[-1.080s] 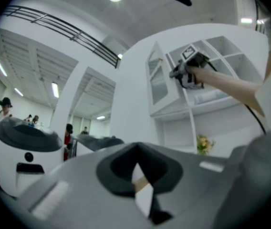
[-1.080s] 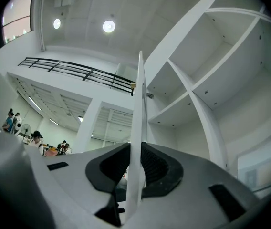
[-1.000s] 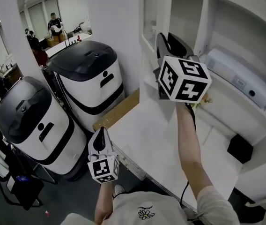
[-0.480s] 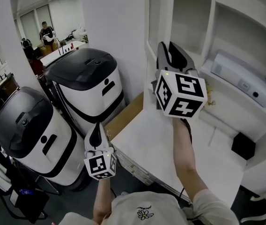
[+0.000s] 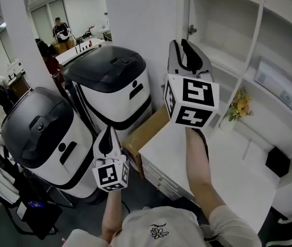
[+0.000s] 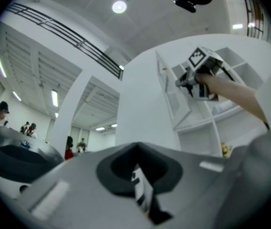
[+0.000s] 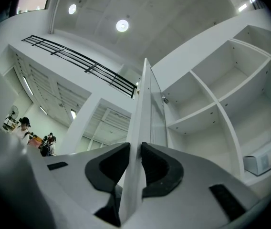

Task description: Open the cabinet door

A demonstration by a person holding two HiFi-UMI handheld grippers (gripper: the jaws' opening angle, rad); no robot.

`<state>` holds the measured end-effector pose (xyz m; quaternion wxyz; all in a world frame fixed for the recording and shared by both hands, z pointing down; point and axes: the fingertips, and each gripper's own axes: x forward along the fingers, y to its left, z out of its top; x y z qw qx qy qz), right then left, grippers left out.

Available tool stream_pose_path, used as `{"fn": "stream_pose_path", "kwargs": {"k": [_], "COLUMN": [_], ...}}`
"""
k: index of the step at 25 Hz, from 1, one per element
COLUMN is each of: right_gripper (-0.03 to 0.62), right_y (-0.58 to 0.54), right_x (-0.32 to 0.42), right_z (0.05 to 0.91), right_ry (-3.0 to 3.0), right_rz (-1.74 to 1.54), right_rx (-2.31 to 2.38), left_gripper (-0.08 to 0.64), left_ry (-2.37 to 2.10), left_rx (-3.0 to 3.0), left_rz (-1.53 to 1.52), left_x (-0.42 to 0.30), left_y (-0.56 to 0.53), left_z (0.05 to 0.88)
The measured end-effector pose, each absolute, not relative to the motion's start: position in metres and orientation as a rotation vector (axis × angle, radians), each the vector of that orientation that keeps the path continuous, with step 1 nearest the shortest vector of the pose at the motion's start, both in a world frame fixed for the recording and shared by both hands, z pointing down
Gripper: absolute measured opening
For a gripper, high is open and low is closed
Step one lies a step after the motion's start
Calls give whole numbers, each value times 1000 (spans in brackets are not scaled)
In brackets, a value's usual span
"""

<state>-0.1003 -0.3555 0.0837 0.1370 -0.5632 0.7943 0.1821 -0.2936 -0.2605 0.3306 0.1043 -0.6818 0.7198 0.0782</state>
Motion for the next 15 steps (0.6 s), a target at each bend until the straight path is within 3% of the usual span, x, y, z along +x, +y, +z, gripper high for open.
{"fn": "stream_pose_path", "kwargs": {"k": [15], "right_gripper": [87], "right_y": [-384], "right_x": [-178], "right_z": [85], "right_ry": [2338], "right_rz": [601], "right_rx": [-1672], "left_gripper": [5], "left_ry": [2209], "left_rx": [-1954], "left_rz": [249], "left_x": [-363], "left_y": [-241], "left_z": [345]}}
